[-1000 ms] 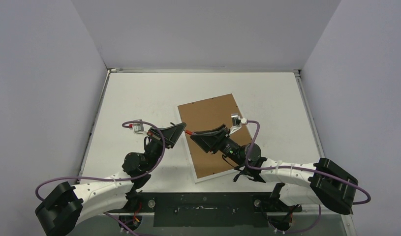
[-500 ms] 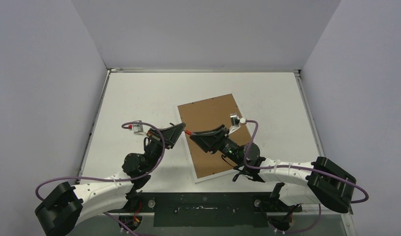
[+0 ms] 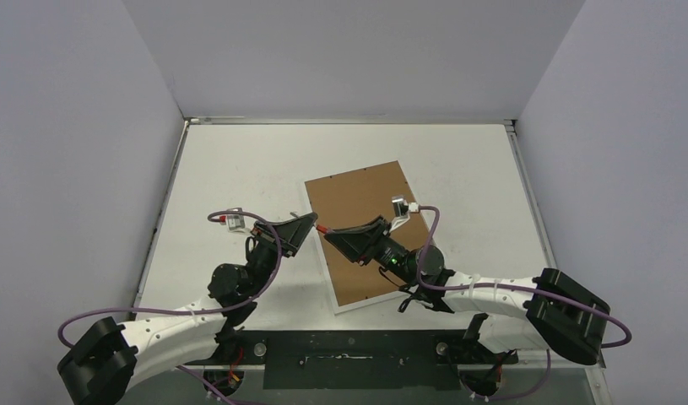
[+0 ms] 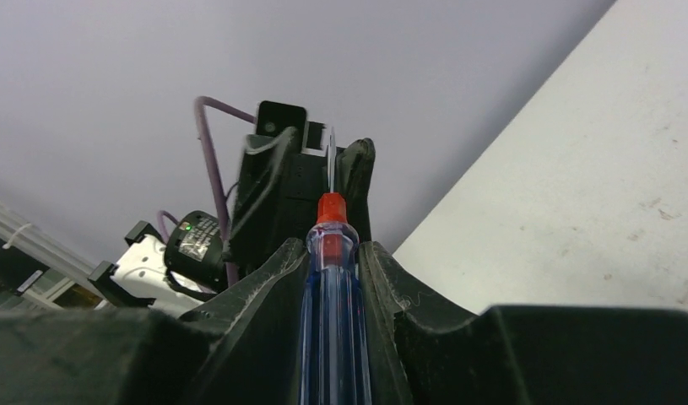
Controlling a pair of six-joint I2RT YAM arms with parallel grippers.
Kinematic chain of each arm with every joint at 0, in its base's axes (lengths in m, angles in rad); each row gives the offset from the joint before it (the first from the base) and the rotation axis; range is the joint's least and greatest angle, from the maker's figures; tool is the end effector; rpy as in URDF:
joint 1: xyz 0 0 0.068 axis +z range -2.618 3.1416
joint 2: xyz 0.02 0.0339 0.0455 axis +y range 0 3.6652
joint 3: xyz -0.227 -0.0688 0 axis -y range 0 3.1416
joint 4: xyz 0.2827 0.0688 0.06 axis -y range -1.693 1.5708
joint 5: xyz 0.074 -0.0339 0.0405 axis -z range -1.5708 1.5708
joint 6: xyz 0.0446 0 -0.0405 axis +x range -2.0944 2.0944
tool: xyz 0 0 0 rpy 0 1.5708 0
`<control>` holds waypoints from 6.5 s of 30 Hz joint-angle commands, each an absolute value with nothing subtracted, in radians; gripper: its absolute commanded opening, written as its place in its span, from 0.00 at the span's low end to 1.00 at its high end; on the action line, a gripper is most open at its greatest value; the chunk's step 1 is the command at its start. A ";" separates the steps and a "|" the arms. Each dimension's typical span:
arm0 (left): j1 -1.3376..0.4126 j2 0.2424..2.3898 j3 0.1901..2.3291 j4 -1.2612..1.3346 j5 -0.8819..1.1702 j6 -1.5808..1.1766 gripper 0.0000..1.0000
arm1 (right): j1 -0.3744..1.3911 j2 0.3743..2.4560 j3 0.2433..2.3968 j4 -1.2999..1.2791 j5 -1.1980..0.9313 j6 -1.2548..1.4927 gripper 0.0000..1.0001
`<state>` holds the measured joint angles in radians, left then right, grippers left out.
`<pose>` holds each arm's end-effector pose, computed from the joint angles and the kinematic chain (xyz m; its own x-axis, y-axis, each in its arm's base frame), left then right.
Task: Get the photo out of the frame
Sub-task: Adjust the screwdriver, then adjust the photo frame at the center of the board, then release the photo frame item from the photo frame.
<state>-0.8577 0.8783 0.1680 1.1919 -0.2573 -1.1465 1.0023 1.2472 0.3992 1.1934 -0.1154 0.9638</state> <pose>0.1606 -0.1683 0.2036 -0.4074 -0.8762 -0.2574 0.5165 0.0114 -0.8562 0.1524 0.2481 0.1964 -0.6315 0.5270 -0.5687 -0.6605 0.0186 0.7506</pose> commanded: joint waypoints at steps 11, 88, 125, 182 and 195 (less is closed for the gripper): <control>-0.861 0.463 0.265 -0.031 -0.330 -1.032 0.69 | 0.839 0.791 0.468 0.160 0.185 0.870 0.00; -0.853 1.509 0.565 -0.169 -0.175 -0.781 0.00 | 0.784 0.842 0.662 -0.208 -0.003 0.681 0.00; -0.782 1.125 0.210 0.068 -0.212 -0.927 0.00 | 0.479 1.999 1.242 0.137 -0.898 0.599 0.00; -0.764 1.117 0.144 0.056 -0.221 -1.013 0.00 | 0.925 2.015 1.681 -0.505 -0.288 0.193 0.00; -0.763 1.078 0.115 0.056 -0.223 -1.038 0.00 | 1.002 1.996 1.692 -0.520 -0.242 0.168 0.00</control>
